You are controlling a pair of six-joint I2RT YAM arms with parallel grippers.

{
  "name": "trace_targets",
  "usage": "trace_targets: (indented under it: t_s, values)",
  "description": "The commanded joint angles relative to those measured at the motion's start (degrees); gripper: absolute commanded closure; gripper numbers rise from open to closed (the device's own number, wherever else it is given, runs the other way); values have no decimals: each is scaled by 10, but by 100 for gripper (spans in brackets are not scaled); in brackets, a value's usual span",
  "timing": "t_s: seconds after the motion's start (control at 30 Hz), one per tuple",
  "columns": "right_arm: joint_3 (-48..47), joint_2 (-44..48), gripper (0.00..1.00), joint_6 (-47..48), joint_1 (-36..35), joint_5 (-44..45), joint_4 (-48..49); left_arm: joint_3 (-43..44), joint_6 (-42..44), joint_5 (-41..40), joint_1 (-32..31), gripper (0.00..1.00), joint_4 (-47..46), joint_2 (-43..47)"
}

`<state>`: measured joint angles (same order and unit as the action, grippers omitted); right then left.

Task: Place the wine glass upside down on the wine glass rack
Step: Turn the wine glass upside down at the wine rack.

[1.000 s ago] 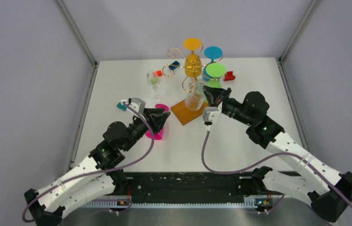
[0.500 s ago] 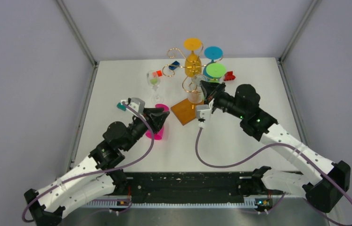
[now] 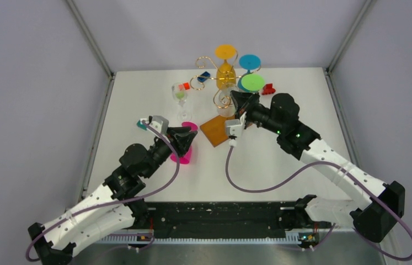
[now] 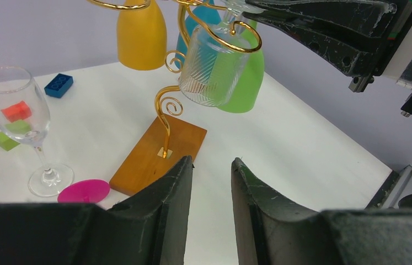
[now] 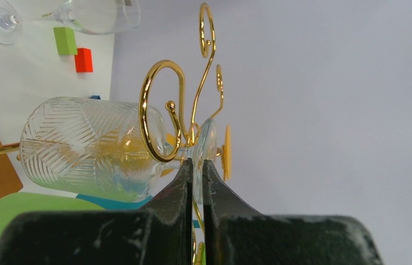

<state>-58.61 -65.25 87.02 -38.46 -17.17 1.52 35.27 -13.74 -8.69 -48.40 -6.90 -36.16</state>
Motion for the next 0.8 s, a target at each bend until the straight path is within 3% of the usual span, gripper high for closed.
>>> trace_targets:
  t_s: [0.0, 0.77]
  values:
    - [-47, -1, 100, 14, -5, -28, 43, -5, 9, -9, 2, 63, -24, 7]
    - [-92, -32, 100, 37, -5, -90, 4, -24, 10, -35, 2, 64, -12, 45]
